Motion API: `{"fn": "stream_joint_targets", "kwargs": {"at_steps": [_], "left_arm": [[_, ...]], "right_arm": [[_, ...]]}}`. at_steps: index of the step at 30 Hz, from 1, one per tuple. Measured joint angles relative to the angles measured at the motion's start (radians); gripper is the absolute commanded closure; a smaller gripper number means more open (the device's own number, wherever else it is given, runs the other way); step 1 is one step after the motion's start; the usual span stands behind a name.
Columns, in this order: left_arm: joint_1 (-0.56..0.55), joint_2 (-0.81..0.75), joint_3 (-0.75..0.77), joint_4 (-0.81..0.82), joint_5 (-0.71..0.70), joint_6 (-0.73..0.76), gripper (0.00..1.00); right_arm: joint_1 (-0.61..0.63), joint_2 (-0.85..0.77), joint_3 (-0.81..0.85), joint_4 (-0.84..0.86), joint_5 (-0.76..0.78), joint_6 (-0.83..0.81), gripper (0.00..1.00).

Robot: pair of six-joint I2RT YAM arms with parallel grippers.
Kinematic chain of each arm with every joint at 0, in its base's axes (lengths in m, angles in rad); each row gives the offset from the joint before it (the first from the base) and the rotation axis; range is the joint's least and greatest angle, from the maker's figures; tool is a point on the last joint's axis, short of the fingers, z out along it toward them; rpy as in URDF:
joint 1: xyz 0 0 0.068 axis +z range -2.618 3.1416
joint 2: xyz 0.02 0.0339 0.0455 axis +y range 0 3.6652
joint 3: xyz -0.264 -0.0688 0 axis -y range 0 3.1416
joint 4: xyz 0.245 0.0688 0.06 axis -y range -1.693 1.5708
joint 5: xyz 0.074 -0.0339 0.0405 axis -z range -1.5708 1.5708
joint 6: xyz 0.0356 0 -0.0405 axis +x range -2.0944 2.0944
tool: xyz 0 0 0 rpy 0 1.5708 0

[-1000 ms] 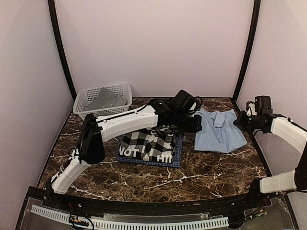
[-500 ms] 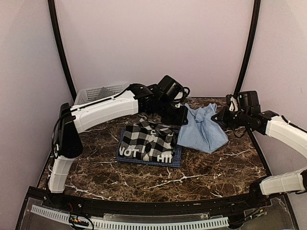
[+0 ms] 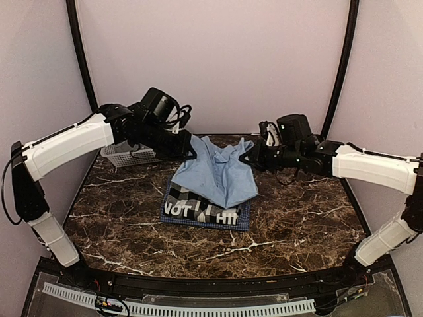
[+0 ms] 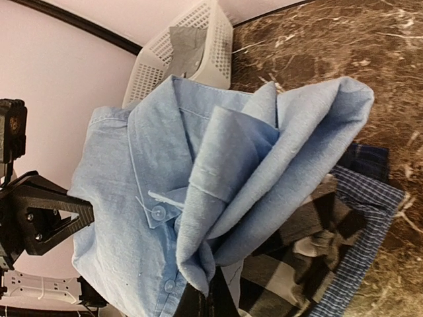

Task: Fold and stack the long sleeve shirts
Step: Place the square-folded shirt on the square-folded shirt.

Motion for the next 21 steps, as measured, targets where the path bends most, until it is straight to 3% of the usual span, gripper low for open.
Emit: {"fn": "stream_joint_targets", "kwargs": {"at_steps": [9, 16, 19, 21], "left_arm": [[0.121, -0.104, -0.192, 0.000, 0.051, 0.025, 1.00], [0.153, -0.105, -0.388, 0.063, 0.049, 0.033, 1.00], [0.161, -0.098, -0.463, 0.095, 0.032, 0.028, 0.99], [0.162, -0.091, -0.489, 0.117, 0.024, 0.023, 0.91]], "right_arm": [[0.089, 0.153, 0.091, 0.027, 0.007, 0.018, 1.00], [0.088, 0.156, -0.065, 0.082, 0.049, 0.019, 0.99], [0.085, 0.190, -0.112, 0.095, 0.051, 0.014, 0.83], [0.082, 0.219, -0.131, 0.100, 0.053, 0.008, 0.72]]}}
